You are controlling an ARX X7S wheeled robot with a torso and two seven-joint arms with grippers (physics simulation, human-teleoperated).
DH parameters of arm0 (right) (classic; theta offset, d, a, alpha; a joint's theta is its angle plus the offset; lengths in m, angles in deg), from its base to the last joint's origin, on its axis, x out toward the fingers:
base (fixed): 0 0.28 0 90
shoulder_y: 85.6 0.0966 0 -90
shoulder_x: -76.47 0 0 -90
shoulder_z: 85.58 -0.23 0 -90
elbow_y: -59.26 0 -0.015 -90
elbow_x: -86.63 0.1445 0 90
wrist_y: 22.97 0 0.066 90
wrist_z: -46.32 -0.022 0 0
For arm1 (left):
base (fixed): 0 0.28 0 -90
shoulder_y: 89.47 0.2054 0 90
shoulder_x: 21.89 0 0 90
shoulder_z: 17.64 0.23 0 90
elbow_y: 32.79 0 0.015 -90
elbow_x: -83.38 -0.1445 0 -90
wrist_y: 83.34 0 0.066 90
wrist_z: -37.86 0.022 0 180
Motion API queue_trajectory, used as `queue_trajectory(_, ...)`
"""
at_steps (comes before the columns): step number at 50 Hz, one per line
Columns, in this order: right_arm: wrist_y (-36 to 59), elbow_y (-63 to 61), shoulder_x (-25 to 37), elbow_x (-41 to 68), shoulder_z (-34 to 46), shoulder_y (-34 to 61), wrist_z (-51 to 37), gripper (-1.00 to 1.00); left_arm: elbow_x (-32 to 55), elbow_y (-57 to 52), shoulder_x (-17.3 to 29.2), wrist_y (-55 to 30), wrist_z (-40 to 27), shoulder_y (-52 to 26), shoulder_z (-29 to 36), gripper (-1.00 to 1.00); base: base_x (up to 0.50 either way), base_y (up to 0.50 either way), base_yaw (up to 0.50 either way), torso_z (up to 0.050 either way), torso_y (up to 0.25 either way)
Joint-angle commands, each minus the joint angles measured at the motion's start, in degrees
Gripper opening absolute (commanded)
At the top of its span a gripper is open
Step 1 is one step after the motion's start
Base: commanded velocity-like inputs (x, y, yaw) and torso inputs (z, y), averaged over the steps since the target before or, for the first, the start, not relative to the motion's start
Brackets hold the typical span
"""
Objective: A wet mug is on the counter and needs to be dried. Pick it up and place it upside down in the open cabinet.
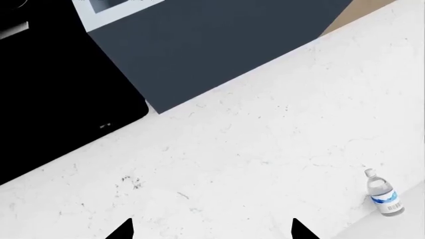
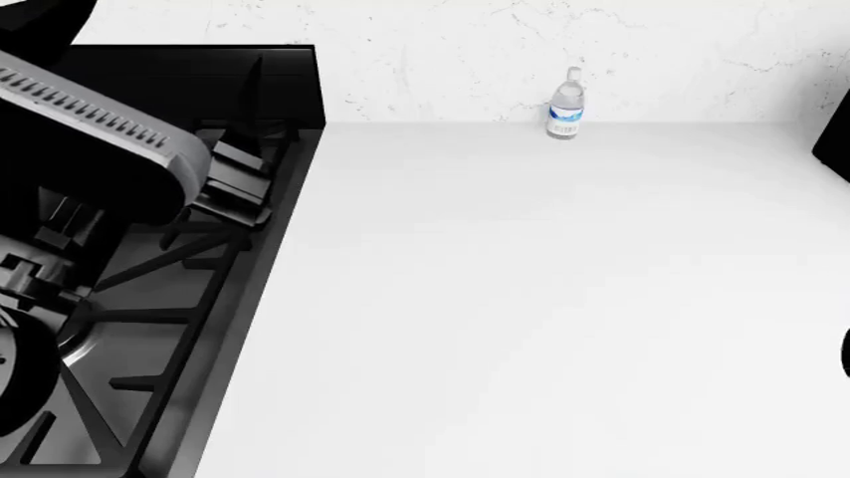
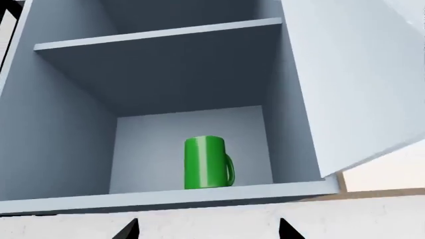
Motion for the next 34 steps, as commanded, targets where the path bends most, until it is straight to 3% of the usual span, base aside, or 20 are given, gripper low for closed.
queue_trajectory(1,-1.95,-2.92,2.34,6.81,-2.63,-7.34,-2.53,1.0,0.79,-0.66,0.18,-0.43,-0.55,-0.07,-0.33,1.0,0.0,0.0,0.0,0.0,0.0)
queue_trajectory(34,-9.05,-9.44,8.06,18.24,-7.73,-20.03,-4.63,1.0,3.45,-1.42,-0.04,-1.01,-2.63,0.25,-2.4,1.0,0.0,0.0,0.0,0.0,0.0)
